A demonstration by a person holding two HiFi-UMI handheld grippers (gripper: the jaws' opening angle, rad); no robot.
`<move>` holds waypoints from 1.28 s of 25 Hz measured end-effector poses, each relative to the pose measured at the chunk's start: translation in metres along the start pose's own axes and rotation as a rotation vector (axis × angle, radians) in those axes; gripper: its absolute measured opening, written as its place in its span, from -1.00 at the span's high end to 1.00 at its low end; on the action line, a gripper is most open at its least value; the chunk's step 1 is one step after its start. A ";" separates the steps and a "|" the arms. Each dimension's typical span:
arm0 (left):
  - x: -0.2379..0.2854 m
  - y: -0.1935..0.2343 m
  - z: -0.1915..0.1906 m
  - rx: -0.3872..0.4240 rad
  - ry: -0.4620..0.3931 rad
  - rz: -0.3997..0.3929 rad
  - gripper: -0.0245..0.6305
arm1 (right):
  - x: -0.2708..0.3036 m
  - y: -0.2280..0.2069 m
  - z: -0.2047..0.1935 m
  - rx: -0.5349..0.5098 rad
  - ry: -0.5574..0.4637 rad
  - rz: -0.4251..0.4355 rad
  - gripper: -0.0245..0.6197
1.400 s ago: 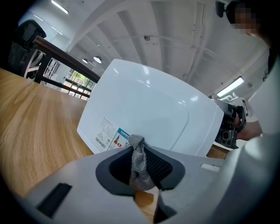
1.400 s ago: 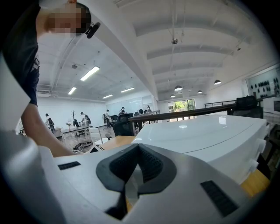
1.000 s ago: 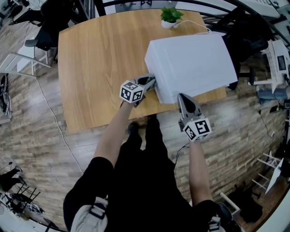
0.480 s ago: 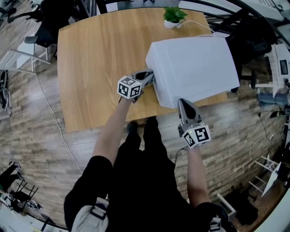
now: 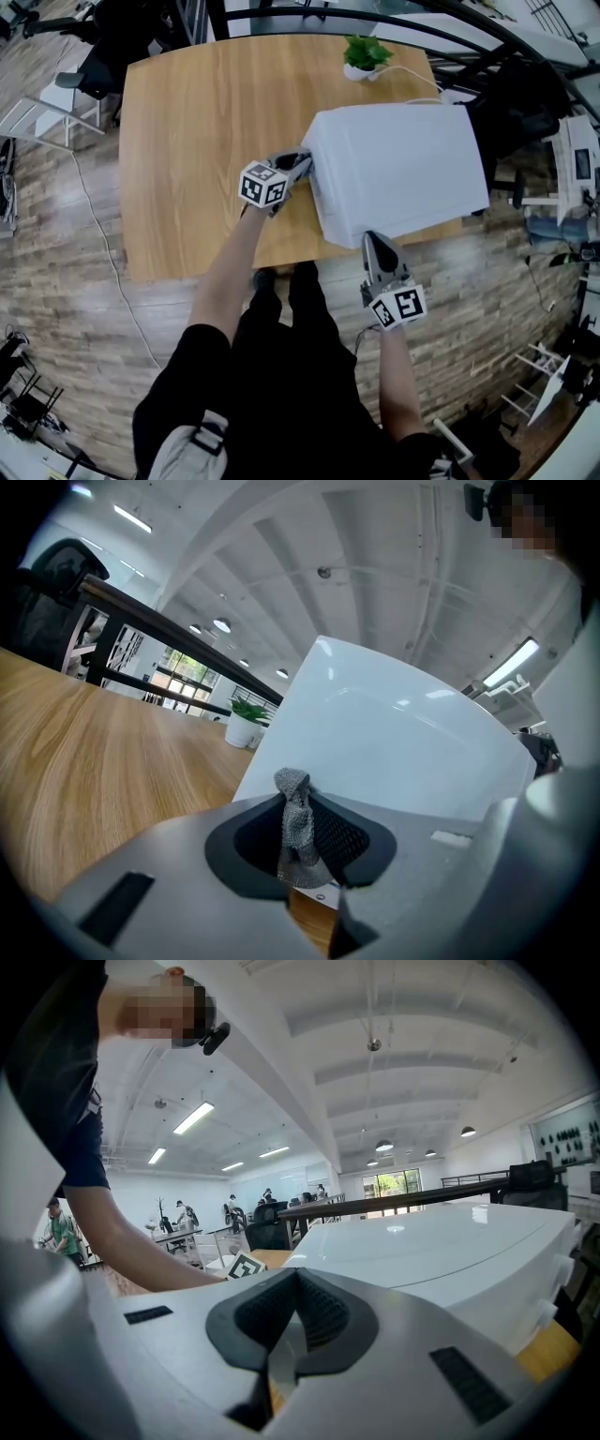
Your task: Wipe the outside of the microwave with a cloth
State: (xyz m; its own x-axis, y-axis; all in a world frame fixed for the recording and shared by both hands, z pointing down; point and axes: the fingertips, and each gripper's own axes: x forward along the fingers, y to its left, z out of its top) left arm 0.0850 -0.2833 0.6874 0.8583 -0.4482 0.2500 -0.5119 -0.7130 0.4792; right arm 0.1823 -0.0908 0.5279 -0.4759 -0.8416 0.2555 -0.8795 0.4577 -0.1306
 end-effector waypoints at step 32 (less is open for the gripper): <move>0.023 0.059 -0.009 -0.006 0.051 0.112 0.74 | -0.002 0.000 0.000 0.005 0.018 0.032 0.93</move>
State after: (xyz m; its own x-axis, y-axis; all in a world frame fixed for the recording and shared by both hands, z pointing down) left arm 0.0750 -0.3313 0.7290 0.7967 -0.4965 0.3447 -0.6044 -0.6568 0.4508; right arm 0.1834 -0.0892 0.5274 -0.5034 -0.8214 0.2682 -0.8640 0.4826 -0.1438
